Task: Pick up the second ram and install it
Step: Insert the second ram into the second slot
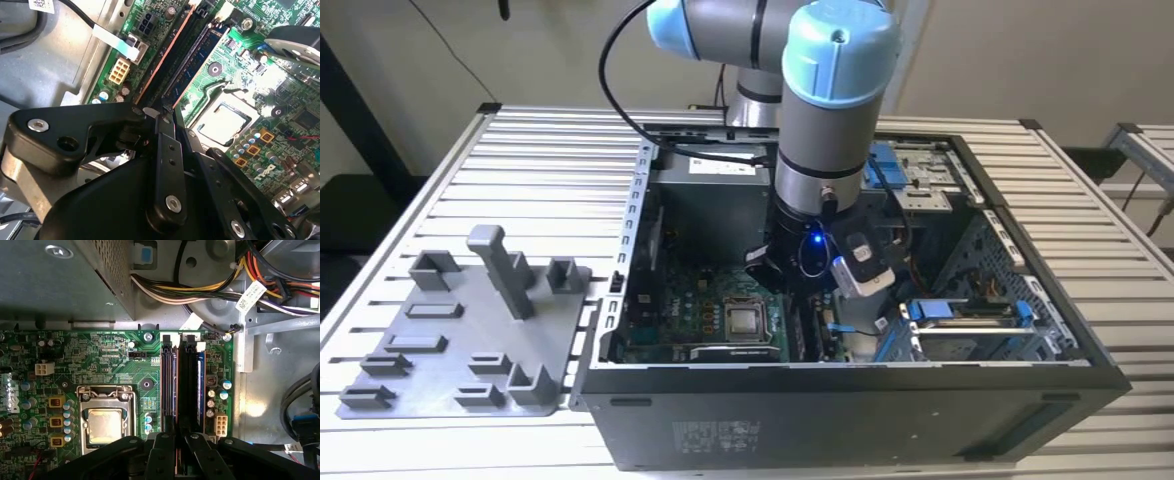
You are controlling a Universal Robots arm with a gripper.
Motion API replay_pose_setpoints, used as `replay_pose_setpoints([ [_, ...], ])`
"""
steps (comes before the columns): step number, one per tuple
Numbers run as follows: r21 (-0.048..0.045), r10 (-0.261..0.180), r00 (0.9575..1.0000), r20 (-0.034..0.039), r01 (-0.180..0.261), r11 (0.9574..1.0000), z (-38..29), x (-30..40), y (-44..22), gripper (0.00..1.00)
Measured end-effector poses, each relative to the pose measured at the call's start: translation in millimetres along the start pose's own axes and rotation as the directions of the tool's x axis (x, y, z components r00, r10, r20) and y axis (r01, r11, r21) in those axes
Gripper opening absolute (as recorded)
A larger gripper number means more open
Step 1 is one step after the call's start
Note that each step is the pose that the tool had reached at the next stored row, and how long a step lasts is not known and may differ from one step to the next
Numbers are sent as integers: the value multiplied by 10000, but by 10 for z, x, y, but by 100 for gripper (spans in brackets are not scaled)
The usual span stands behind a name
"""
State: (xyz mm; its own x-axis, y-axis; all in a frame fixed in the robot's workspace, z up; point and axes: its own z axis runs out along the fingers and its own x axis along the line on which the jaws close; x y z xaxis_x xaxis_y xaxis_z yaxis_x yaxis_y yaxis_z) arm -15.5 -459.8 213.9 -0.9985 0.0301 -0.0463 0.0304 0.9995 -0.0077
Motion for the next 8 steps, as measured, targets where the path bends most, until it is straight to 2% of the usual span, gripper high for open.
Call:
replay_pose_setpoints([
  [8, -1, 0, 10000, 0, 0, 10000, 23, 1, 0, 14],
])
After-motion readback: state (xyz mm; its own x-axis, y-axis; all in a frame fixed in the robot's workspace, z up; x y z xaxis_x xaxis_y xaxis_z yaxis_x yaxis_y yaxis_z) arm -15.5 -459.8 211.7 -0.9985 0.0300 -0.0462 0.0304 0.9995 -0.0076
